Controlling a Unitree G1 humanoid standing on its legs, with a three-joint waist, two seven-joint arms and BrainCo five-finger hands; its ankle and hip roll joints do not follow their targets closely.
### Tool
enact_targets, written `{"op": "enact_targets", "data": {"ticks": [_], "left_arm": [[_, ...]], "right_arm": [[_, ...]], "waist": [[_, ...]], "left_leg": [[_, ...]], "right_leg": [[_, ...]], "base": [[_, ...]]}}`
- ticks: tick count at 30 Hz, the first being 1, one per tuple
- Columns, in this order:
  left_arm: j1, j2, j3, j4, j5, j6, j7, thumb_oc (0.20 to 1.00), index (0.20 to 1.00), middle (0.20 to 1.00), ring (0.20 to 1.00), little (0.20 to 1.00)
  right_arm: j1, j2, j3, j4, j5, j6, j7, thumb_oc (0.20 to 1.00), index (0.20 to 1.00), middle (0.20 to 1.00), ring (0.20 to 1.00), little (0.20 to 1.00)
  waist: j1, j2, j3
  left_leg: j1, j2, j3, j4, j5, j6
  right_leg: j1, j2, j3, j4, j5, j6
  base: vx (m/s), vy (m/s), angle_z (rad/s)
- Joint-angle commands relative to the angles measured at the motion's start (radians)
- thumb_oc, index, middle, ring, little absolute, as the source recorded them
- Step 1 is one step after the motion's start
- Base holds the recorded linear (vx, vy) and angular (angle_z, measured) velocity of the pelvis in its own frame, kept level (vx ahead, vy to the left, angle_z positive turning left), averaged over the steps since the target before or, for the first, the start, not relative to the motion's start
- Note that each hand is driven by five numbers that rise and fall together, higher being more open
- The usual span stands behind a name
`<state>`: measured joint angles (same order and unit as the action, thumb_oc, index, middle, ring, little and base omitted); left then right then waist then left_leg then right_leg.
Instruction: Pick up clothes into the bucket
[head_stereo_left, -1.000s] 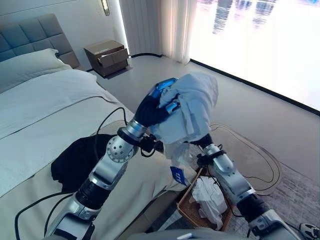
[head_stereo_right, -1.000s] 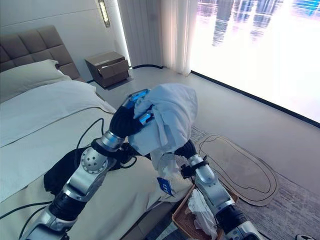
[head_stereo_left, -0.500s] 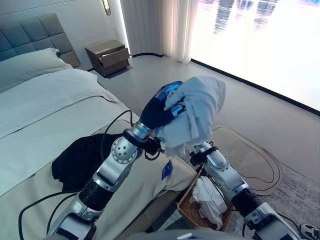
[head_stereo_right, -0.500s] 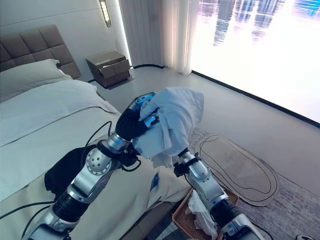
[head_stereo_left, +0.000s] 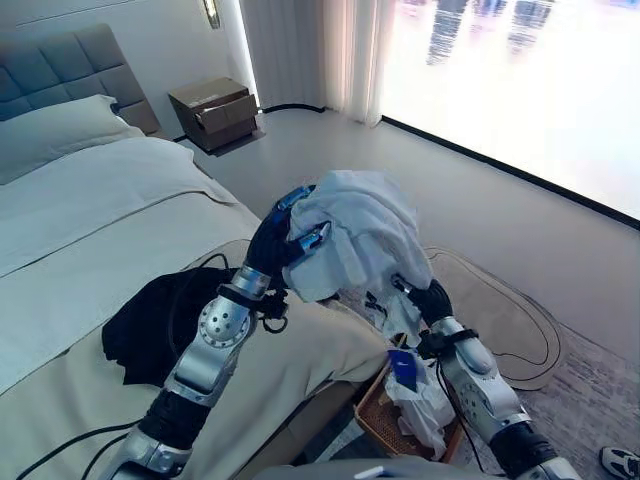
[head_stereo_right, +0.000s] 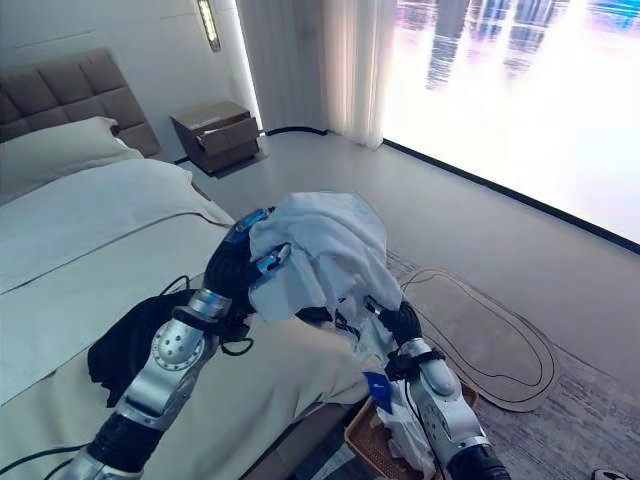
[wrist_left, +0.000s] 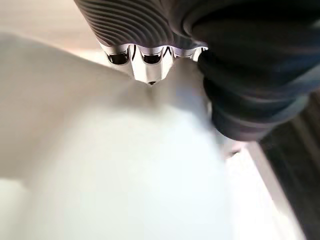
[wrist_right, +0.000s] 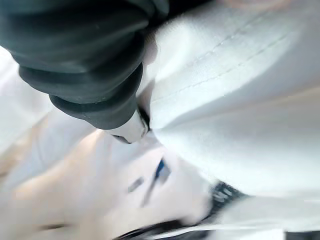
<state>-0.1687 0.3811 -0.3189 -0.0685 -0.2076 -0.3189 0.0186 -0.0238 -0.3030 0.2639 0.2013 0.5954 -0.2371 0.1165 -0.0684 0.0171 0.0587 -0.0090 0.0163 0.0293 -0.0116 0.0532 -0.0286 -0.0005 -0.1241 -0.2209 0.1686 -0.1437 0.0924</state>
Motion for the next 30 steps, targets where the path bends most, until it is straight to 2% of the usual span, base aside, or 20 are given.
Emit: {"op": "enact_targets", "data": {"ticks": [1, 6, 12, 16, 20, 23, 24, 28, 30], "left_arm": [[-0.017, -0.003, 0.064, 0.039, 0.015, -0.060, 0.046, 1.000, 1.000, 1.000, 1.000, 1.000], [0.047, -0.006, 0.072, 0.169, 0.029, -0.034, 0.043, 1.000, 1.000, 1.000, 1.000, 1.000], [0.143, -0.009, 0.109, 0.269, 0.049, -0.023, 0.026, 1.000, 1.000, 1.000, 1.000, 1.000], [0.259, -0.013, 0.184, 0.322, 0.034, -0.034, 0.009, 1.000, 1.000, 1.000, 1.000, 1.000], [0.321, -0.013, 0.236, 0.354, 0.034, -0.048, 0.007, 1.000, 1.000, 1.000, 1.000, 1.000], [0.343, -0.015, 0.261, 0.353, 0.037, -0.056, 0.008, 1.000, 1.000, 1.000, 1.000, 1.000], [0.363, -0.016, 0.292, 0.343, 0.037, -0.065, 0.011, 1.000, 1.000, 1.000, 1.000, 1.000], [0.384, -0.022, 0.343, 0.311, 0.042, -0.084, 0.023, 1.000, 1.000, 1.000, 1.000, 1.000], [0.384, -0.025, 0.354, 0.286, 0.038, -0.094, 0.029, 1.000, 1.000, 1.000, 1.000, 1.000]], "right_arm": [[-0.033, 0.077, -0.034, -0.059, 0.159, -0.102, 0.027, 0.200, 0.200, 0.200, 0.200, 0.200], [0.008, 0.097, -0.089, -0.082, 0.240, -0.118, 0.033, 0.200, 0.200, 0.200, 0.200, 0.200], [0.050, 0.085, -0.194, -0.114, 0.241, -0.144, 0.005, 0.200, 0.200, 0.200, 0.200, 0.200], [0.092, 0.070, -0.356, -0.134, 0.203, -0.191, -0.051, 0.200, 0.200, 0.200, 0.200, 0.200], [0.130, 0.053, -0.460, -0.142, 0.161, -0.220, -0.087, 0.200, 0.200, 0.200, 0.200, 0.200], [0.149, 0.038, -0.493, -0.141, 0.125, -0.225, -0.100, 0.200, 0.200, 0.200, 0.200, 0.200], [0.170, 0.016, -0.525, -0.142, 0.062, -0.224, -0.118, 0.200, 0.200, 0.200, 0.200, 0.200], [0.204, -0.021, -0.562, -0.116, -0.036, -0.212, -0.143, 0.200, 0.200, 0.200, 0.200, 0.200], [0.206, -0.018, -0.567, -0.099, -0.031, -0.213, -0.139, 0.200, 0.200, 0.200, 0.200, 0.200]], "waist": [[-0.024, -0.061, -0.015], [-0.034, -0.057, -0.015], [-0.044, -0.053, -0.013], [-0.053, -0.048, -0.006], [-0.057, -0.045, -0.003], [-0.058, -0.045, -0.002], [-0.059, -0.045, 0.000], [-0.060, -0.047, 0.009], [-0.060, -0.047, 0.014]], "left_leg": [[-0.017, 0.052, -0.011, 0.039, -0.056, -0.016], [-0.016, 0.053, -0.005, 0.040, -0.058, -0.017], [-0.017, 0.054, 0.005, 0.041, -0.061, -0.014], [-0.021, 0.055, 0.013, 0.041, -0.064, -0.012], [-0.027, 0.056, 0.016, 0.042, -0.065, -0.010], [-0.031, 0.055, 0.016, 0.043, -0.066, -0.010], [-0.033, 0.055, 0.017, 0.044, -0.066, -0.011], [-0.041, 0.054, 0.015, 0.048, -0.068, -0.010], [-0.045, 0.053, 0.014, 0.051, -0.068, -0.010]], "right_leg": [[0.012, -0.074, 0.046, -0.162, 0.197, 0.085], [0.009, -0.074, 0.051, -0.159, 0.198, 0.085], [0.000, -0.074, 0.063, -0.159, 0.202, 0.086], [-0.011, -0.074, 0.072, -0.162, 0.204, 0.089], [-0.018, -0.074, 0.075, -0.163, 0.206, 0.091], [-0.020, -0.073, 0.075, -0.162, 0.205, 0.092], [-0.021, -0.074, 0.075, -0.162, 0.206, 0.092], [-0.025, -0.074, 0.075, -0.161, 0.206, 0.092], [-0.028, -0.075, 0.075, -0.161, 0.206, 0.092]], "base": [[0.00, 0.000, 0.00], [0.00, 0.001, -0.04], [0.00, 0.004, -0.08], [0.00, 0.000, -0.03], [0.00, -0.005, -0.10], [0.00, -0.003, -0.02], [0.00, 0.000, 0.00], [0.00, 0.000, 0.00], [0.00, 0.000, 0.00]]}}
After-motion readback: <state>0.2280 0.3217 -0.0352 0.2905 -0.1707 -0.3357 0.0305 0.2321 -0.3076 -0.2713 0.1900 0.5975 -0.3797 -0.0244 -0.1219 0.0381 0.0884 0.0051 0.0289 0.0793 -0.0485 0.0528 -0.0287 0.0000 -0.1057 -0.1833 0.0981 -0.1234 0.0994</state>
